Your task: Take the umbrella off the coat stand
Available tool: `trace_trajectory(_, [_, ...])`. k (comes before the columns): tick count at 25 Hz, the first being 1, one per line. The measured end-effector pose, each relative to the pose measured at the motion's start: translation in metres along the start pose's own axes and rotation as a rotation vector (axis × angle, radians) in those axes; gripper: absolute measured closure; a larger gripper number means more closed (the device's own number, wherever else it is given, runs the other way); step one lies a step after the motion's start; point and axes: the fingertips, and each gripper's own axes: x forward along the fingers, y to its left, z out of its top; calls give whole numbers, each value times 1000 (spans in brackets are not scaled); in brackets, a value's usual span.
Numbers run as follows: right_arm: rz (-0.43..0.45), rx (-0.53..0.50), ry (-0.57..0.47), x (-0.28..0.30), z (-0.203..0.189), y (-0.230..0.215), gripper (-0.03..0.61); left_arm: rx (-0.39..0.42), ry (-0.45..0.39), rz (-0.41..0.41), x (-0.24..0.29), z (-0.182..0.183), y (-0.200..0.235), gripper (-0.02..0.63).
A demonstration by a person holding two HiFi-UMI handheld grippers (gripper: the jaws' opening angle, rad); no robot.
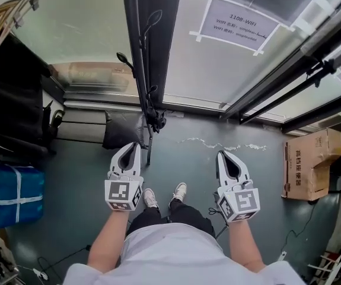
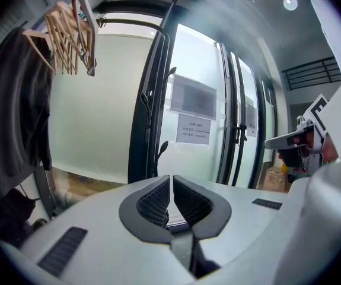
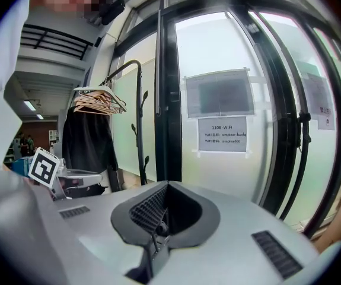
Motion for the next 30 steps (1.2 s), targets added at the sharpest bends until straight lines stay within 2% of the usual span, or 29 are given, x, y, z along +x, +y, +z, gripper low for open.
trace_trajectory(5, [94, -10, 23, 35, -10, 1, 561, 9, 25, 52, 18, -19, 6, 589])
trace_trajectory(8, [148, -38, 28, 55, -20, 6, 561, -14, 33, 90, 38, -41, 10, 589])
trace_trajectory(12, [178, -35, 49, 75, -39, 7, 561, -56, 48, 145, 52, -73, 20, 588])
trace_trajectory(16, [199, -67, 44, 90, -47, 4, 561, -62, 55, 169, 67, -93, 30, 586])
trace_trajectory(25, [208, -97, 53, 104, -70, 12, 561, -75, 43, 123, 97, -120, 33, 525])
trace_trajectory(30, [201, -92, 63, 111, -88, 19, 561, -111, 71, 96, 120, -154, 32, 496])
